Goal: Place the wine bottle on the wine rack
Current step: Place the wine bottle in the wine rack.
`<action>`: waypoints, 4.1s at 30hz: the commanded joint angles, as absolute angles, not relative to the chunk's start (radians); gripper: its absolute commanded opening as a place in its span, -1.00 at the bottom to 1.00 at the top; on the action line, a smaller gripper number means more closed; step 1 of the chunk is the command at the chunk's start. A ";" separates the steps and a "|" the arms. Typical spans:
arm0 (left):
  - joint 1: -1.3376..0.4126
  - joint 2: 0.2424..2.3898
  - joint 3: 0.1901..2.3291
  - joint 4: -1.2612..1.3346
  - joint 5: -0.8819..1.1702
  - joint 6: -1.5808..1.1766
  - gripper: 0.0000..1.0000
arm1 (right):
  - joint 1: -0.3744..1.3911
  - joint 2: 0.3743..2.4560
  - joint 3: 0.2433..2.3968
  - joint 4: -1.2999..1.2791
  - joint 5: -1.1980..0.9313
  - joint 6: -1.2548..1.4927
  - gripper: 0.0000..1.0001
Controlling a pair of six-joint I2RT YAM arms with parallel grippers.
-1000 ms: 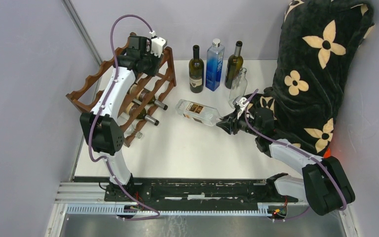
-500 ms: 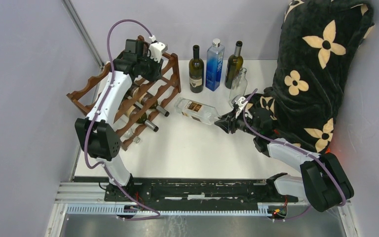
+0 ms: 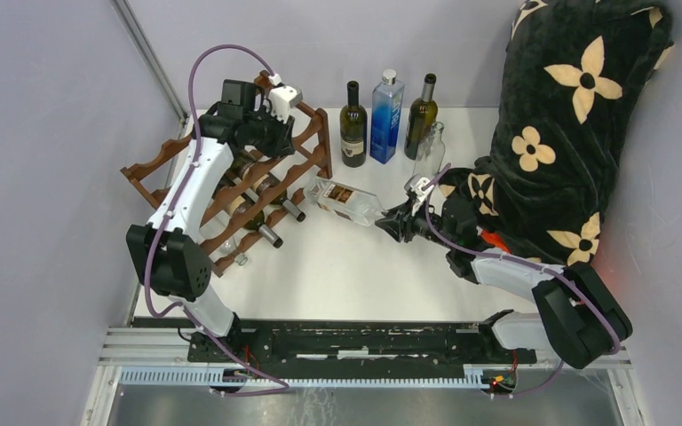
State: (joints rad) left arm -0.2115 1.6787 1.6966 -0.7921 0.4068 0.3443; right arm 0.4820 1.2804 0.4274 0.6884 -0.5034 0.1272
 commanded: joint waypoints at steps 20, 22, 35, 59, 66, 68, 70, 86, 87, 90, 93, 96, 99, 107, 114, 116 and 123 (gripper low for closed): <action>-0.224 1.566 1.646 -0.715 0.594 0.284 -0.67 | 0.554 1.453 0.577 1.189 -0.413 0.267 -1.00; -0.224 1.563 1.642 -0.716 0.601 0.283 -0.67 | 0.558 1.466 0.589 1.190 -0.405 0.276 -1.00; -0.224 1.564 1.622 -0.715 0.658 0.290 -0.68 | 0.611 1.657 0.642 1.353 -0.258 0.266 -1.00; -0.224 1.593 1.572 -0.634 0.687 0.272 -0.70 | 0.659 2.150 0.996 1.682 -0.180 0.273 -1.00; -0.224 1.612 1.564 -0.616 0.705 0.249 -0.70 | 0.674 2.224 1.080 1.712 -0.168 0.281 -1.00; -0.224 1.615 1.566 -0.614 0.706 0.244 -0.70 | 0.678 2.241 1.106 1.713 -0.161 0.284 -1.00; -0.224 1.615 1.565 -0.614 0.703 0.244 -0.70 | 0.681 2.259 1.130 1.716 -0.155 0.285 -1.00; -0.225 1.645 1.572 -0.605 0.717 0.234 -0.71 | 0.695 2.327 1.252 1.737 -0.086 0.272 -1.00; -0.225 1.646 1.572 -0.605 0.717 0.233 -0.71 | 0.695 2.332 1.255 1.732 -0.086 0.272 -1.00; -0.225 1.646 1.565 -0.605 0.717 0.232 -0.71 | 0.700 2.345 1.262 1.702 -0.084 0.281 -1.00; -0.225 1.645 1.560 -0.605 0.715 0.229 -0.71 | 0.705 2.353 1.262 1.683 -0.108 0.283 -0.98; -0.225 1.644 1.560 -0.604 0.713 0.228 -0.71 | 0.709 2.354 1.253 1.664 -0.138 0.285 -0.86; -0.225 1.643 1.560 -0.605 0.711 0.226 -0.70 | 0.711 2.349 1.246 1.641 -0.168 0.287 -0.71; -0.225 1.636 1.546 -0.604 0.699 0.219 -0.66 | 0.712 2.334 1.257 1.548 -0.195 0.254 -0.02; -0.225 1.632 1.539 -0.604 0.687 0.219 -0.62 | 0.713 2.313 1.267 1.445 -0.222 0.238 0.11; -0.225 1.633 1.540 -0.604 0.683 0.221 -0.61 | 0.713 2.297 1.248 1.449 -0.225 0.235 0.11; -0.224 1.635 1.554 -0.595 0.634 0.180 -0.52 | 0.689 2.209 1.130 1.523 -0.332 0.222 0.26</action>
